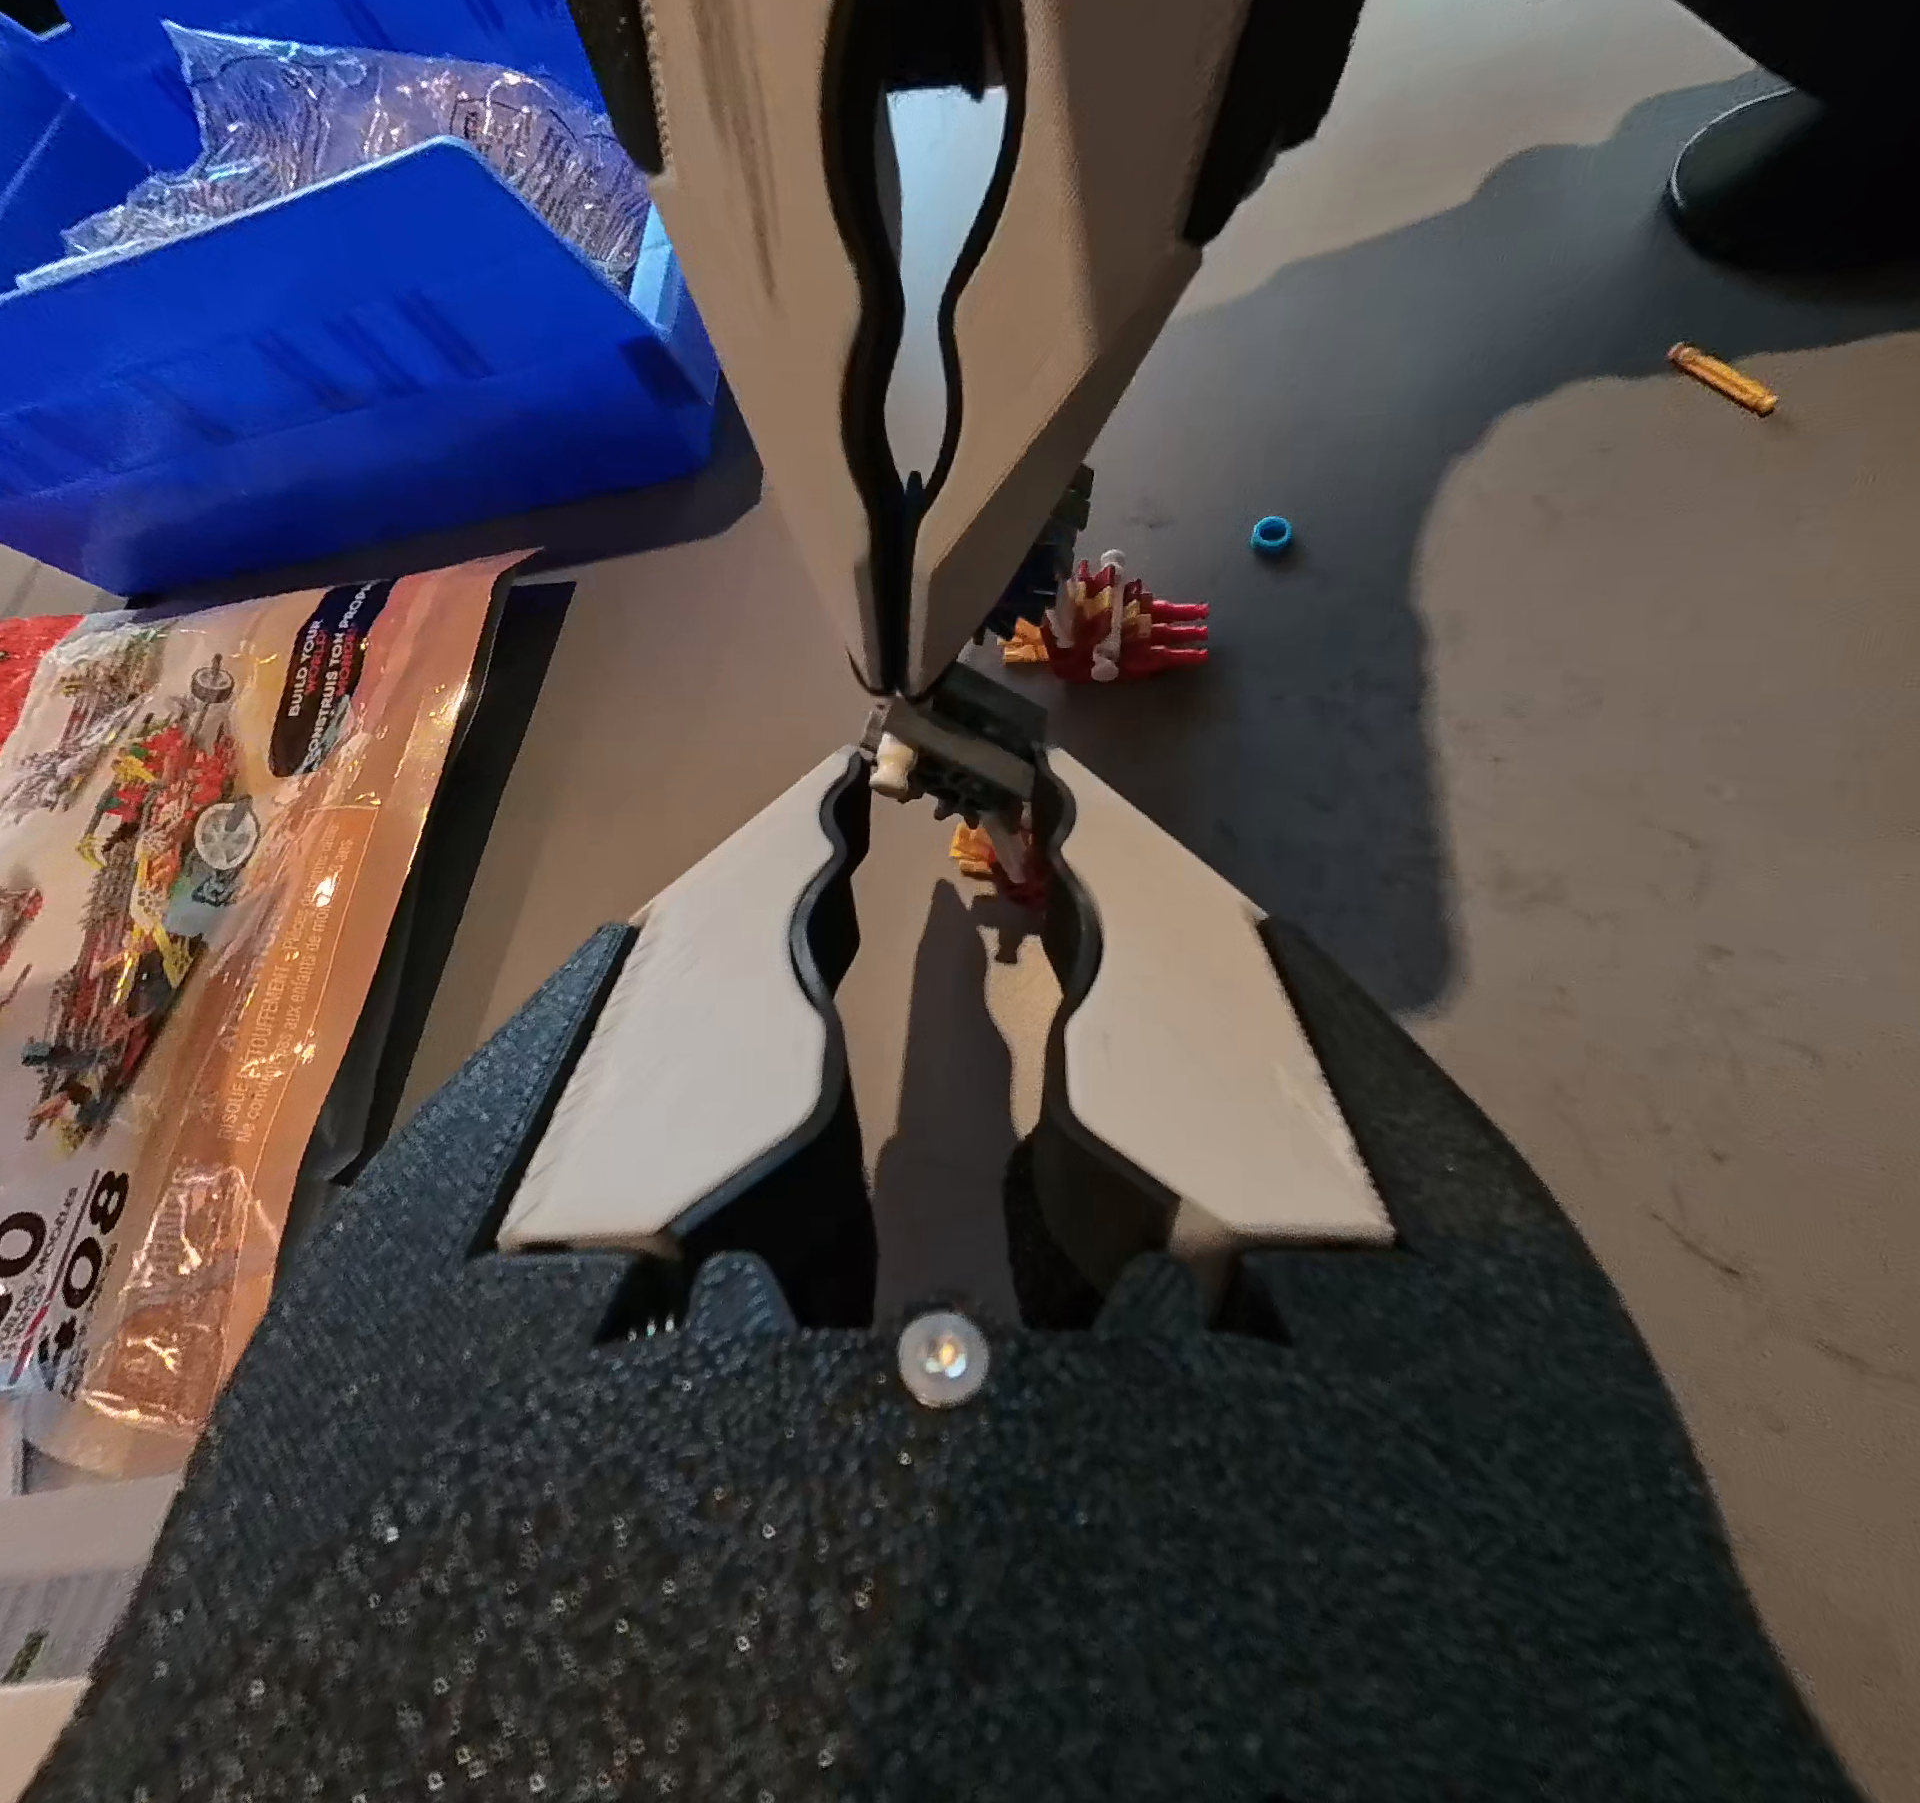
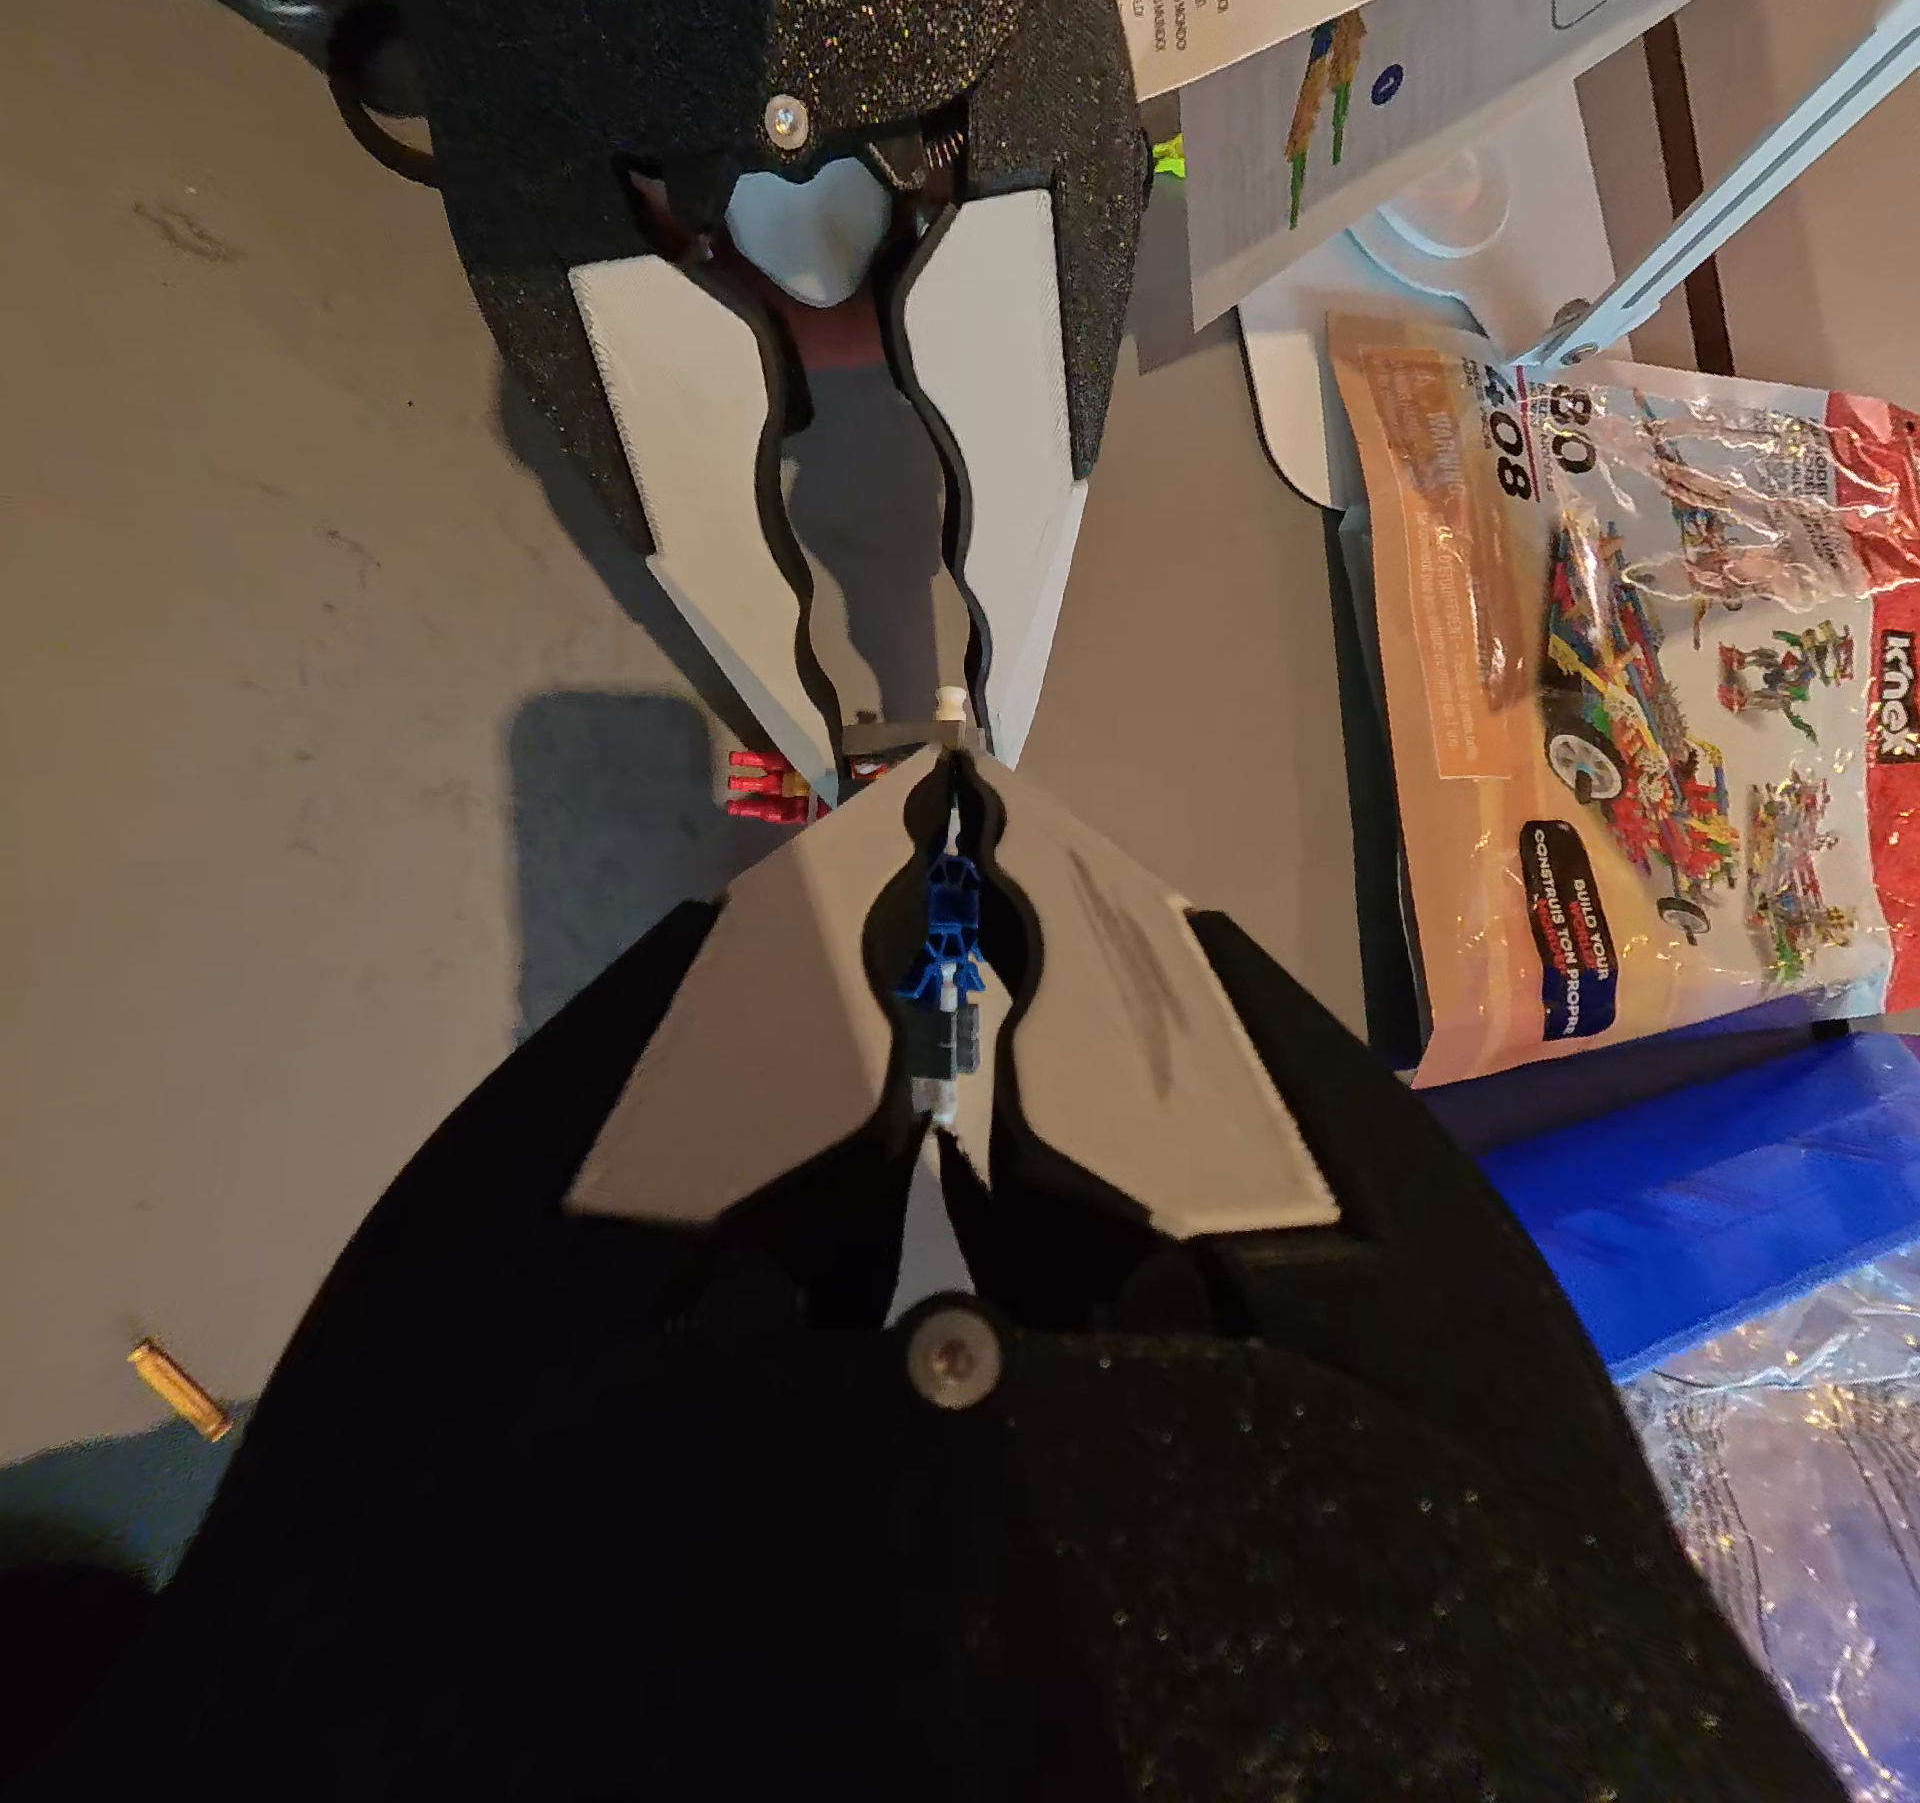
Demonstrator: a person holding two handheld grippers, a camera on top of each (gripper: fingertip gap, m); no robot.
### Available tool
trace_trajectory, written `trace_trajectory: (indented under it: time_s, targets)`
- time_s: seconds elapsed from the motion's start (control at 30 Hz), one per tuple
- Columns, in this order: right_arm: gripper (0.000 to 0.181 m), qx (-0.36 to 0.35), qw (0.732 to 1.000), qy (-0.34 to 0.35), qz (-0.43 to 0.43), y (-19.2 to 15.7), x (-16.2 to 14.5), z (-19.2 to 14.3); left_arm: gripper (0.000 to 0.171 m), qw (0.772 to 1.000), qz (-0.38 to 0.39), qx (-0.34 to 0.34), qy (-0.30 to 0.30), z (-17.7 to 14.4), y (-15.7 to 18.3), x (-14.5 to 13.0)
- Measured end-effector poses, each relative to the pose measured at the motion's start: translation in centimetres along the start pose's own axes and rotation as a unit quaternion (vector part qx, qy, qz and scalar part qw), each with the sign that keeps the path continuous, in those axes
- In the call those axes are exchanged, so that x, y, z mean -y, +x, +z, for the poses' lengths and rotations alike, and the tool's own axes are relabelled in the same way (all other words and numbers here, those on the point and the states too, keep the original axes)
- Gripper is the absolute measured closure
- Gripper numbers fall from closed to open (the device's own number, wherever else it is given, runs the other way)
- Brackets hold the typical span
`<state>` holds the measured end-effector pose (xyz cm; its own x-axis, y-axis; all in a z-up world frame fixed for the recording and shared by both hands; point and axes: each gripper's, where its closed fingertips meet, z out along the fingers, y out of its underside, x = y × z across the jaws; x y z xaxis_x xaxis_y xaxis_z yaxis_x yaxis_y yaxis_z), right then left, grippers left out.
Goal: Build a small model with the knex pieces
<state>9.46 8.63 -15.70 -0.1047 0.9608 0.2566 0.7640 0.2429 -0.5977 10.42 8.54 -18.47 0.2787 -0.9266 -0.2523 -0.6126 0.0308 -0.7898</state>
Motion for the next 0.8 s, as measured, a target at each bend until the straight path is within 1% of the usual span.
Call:
trace_trajectory:
  time_s: [0.27,0.3,0.37,0.4,0.47,0.5,0.57,0.63,0.7,0.8]
  targets:
    - [0.181,0.0,1.0,-0.003,-0.003,-0.1,0.0,-0.1,0.141,1.0,-0.001,-0.004,0.0,0.0,0.2,0.1]
    - [0.18,-0.003,1.0,0.006,-0.005,-0.1,0.2,-0.3,0.141,1.0,-0.001,0.0,0.0,0.0,0.0,0.0]
    - [0.166,-0.011,0.998,0.062,0.008,0.2,1.7,-1.8,0.14,1.0,-0.009,0.009,-0.001,-0.1,-0.4,-0.2]
    - [0.166,-0.021,0.996,0.085,0.014,0.5,2.1,-2.9,0.137,1.0,-0.012,0.003,0.001,-0.1,-0.3,-0.2]
    - [0.165,-0.054,0.993,0.102,0.037,1.7,1.2,-4.7,0.121,1.0,-0.016,0.006,0.001,-0.2,-0.4,-0.1]
    - [0.166,-0.063,0.991,0.104,0.051,2.1,0.3,-5.4,0.117,1.0,-0.017,0.007,0.002,-0.2,-0.4,0.1]
    - [0.166,-0.063,0.99,0.099,0.08,2.3,-1.8,-5.9,0.115,1.0,-0.016,0.011,0.011,-0.4,-0.5,0.7]
    - [0.166,-0.057,0.99,0.091,0.093,1.9,-3.1,-5.7,0.114,1.0,-0.014,0.007,0.022,-0.3,-0.3,1.4]
    - [0.168,-0.044,0.991,0.078,0.097,1.4,-3.7,-5.0,0.114,1.0,-0.01,0.01,0.026,0.0,-0.3,2.1]
    - [0.169,-0.02,0.992,0.076,0.097,0.6,-3.9,-4.0,0.112,0.999,-0.013,0.007,0.038,0.6,0.0,3.0]
